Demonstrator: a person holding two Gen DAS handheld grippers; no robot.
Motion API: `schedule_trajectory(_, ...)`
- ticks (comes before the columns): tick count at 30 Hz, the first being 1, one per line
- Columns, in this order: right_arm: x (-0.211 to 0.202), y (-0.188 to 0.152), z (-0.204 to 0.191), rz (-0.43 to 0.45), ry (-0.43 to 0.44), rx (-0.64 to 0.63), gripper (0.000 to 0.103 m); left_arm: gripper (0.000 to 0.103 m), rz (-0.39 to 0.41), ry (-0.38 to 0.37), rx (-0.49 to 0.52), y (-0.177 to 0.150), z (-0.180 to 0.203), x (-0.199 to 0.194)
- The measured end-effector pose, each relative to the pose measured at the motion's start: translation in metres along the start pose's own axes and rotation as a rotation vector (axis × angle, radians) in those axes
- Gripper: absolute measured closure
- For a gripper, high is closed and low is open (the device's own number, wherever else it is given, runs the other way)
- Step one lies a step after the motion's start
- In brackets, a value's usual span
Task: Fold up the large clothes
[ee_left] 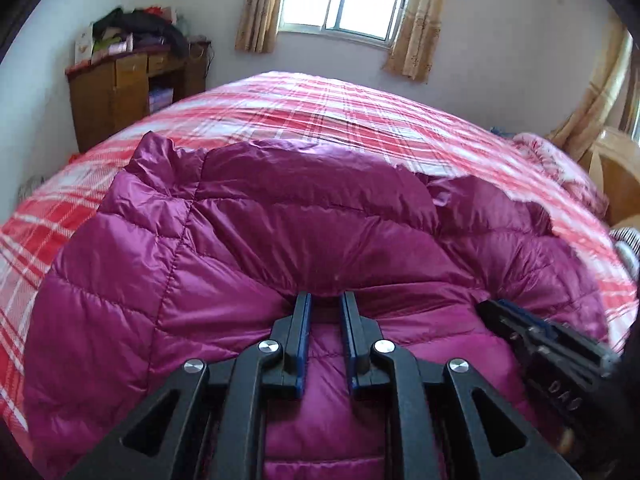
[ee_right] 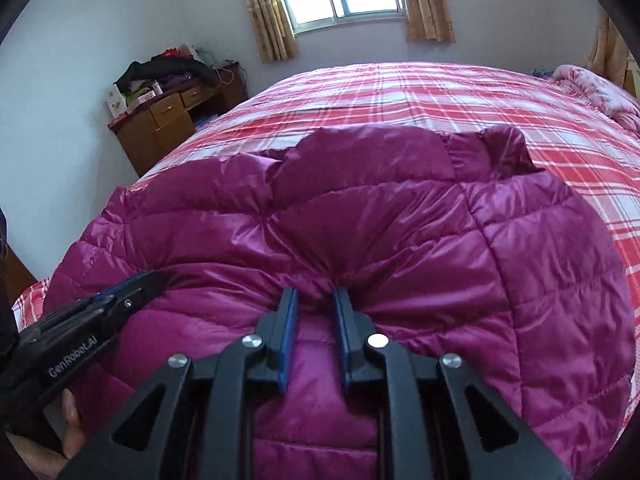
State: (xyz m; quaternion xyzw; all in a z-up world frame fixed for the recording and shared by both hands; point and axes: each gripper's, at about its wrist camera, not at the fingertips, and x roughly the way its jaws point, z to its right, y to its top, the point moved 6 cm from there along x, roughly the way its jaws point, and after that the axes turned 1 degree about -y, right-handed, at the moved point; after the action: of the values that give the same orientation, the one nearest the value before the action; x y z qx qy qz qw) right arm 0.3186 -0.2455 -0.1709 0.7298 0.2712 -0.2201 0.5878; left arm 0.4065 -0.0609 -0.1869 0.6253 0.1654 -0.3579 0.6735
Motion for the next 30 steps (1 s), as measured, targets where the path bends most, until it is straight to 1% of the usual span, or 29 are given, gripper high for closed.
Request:
schedule_trajectory(2, 0.002, -0.001, 0.001, -0.008, -0.007, 0.004, 0.086, 0.088, -0.015, 0.006, 0.003, -0.001, 0.000, 0.002)
schedule_trajectory(5, 0.000, -0.001, -0.002, -0.010, -0.022, -0.008, 0.086, 0.088, -0.024, -0.029, -0.032, -0.001, -0.006, 0.002)
schedule_trajectory(7, -0.001, 0.000, -0.004, -0.008, -0.034, -0.019, 0.086, 0.088, -0.030, -0.024, -0.039, 0.000, -0.008, -0.002)
schedule_trajectory(10, 0.000, 0.003, -0.009, -0.011, -0.063, -0.047, 0.086, 0.088, -0.071, 0.006, -0.029, 0.003, -0.007, -0.020)
schedule_trajectory(12, -0.003, 0.005, -0.012, -0.010, -0.085, -0.064, 0.088, 0.088, -0.077, -0.008, -0.051, 0.007, -0.011, -0.039)
schedule_trajectory(13, -0.011, 0.008, -0.016, 0.010, -0.101, -0.080, 0.091, 0.088, -0.062, -0.026, -0.070, 0.009, -0.016, -0.047)
schedule_trajectory(14, -0.021, 0.011, -0.022, 0.046, -0.087, -0.086, 0.091, 0.088, -0.028, -0.048, -0.103, 0.013, -0.026, -0.063)
schedule_trajectory(15, -0.031, 0.014, -0.028, 0.079, -0.069, -0.094, 0.091, 0.087, 0.003, -0.050, -0.133, 0.015, -0.037, -0.073)
schedule_trajectory(16, -0.042, 0.016, -0.039, 0.110, -0.053, -0.116, 0.091, 0.085, 0.035, -0.032, -0.175, 0.017, -0.052, -0.083)
schedule_trajectory(17, -0.047, 0.016, -0.047, 0.120, -0.046, -0.137, 0.091, 0.076, 0.059, -0.006, -0.209, 0.016, -0.065, -0.090)
schedule_trajectory(18, -0.050, 0.014, -0.058, 0.118, -0.030, -0.159, 0.091, 0.061, 0.083, 0.024, -0.250, 0.014, -0.081, -0.096)
schedule_trajectory(19, -0.050, 0.012, -0.066, 0.107, -0.008, -0.164, 0.091, 0.052, 0.097, 0.042, -0.284, 0.011, -0.092, -0.099)
schedule_trajectory(20, -0.045, 0.007, -0.073, 0.085, 0.016, -0.161, 0.091, 0.041, 0.108, 0.054, -0.330, 0.005, -0.107, -0.100)
schedule_trajectory(21, -0.040, 0.002, -0.076, 0.067, 0.011, -0.158, 0.091, 0.040, 0.107, 0.048, -0.364, 0.001, -0.117, -0.098)
schedule_trajectory(22, -0.030, -0.003, -0.076, 0.044, -0.015, -0.153, 0.091, 0.039, 0.096, 0.033, -0.395, -0.004, -0.123, -0.095)
schedule_trajectory(24, -0.011, -0.015, -0.072, -0.003, -0.029, -0.127, 0.091, 0.039, 0.067, -0.024, -0.448, -0.014, -0.131, -0.085)
schedule_trajectory(25, -0.005, -0.019, -0.071, -0.005, -0.032, -0.123, 0.092, 0.039, 0.054, -0.047, -0.464, -0.018, -0.134, -0.080)
schedule_trajectory(28, -0.004, -0.020, -0.072, -0.010, -0.043, -0.130, 0.092, 0.037, -0.023, -0.079, -0.520, -0.029, -0.141, -0.055)
schedule_trajectory(29, -0.004, -0.020, -0.073, -0.006, -0.046, -0.134, 0.092, 0.033, -0.023, -0.091, -0.539, -0.030, -0.140, -0.049)
schedule_trajectory(30, -0.004, -0.021, -0.073, -0.004, -0.046, -0.136, 0.092, 0.025, 0.008, -0.105, -0.540, -0.028, -0.137, -0.050)
